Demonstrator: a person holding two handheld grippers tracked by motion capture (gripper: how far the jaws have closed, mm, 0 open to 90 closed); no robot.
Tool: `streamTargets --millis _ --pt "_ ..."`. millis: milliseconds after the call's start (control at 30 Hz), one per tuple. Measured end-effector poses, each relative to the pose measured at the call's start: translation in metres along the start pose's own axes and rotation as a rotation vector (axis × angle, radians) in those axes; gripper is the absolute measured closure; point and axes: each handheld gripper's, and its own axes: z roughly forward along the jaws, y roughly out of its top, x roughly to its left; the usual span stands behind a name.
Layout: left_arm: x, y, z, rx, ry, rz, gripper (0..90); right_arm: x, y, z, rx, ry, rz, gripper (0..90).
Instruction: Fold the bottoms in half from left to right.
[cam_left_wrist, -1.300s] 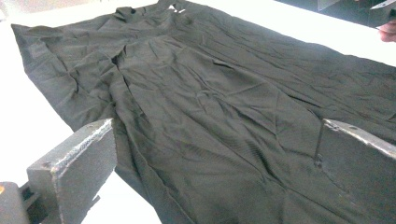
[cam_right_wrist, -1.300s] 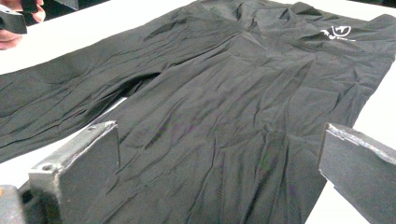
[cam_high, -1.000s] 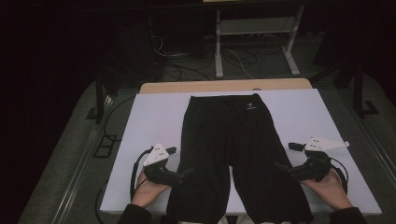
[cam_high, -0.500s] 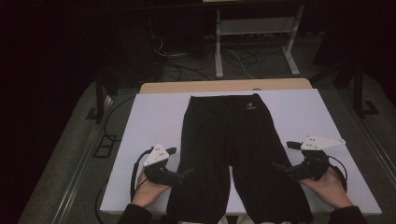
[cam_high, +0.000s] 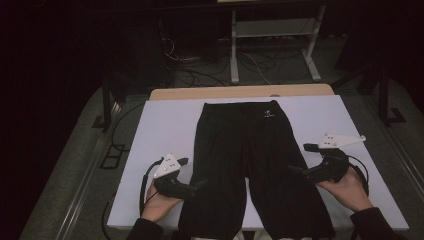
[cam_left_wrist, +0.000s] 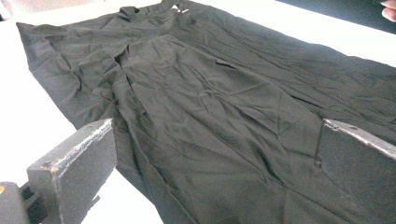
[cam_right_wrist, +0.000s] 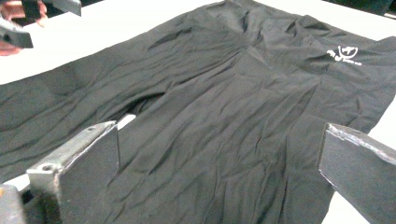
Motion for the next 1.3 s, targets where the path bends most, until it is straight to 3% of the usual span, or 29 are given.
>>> streamTargets --millis 600,1300 --pt "0.0 0.0 -0.001 -0.003 -0.003 -0.003 0.0 -0.008 0.031 0.016 0.023 0.002 -0.006 0.0" --pt "0.0 -0.001 0.0 0.001 -0.001 -0.003 0.0 -0.013 0.052 0.045 0.039 -0.004 -0.023 0.0"
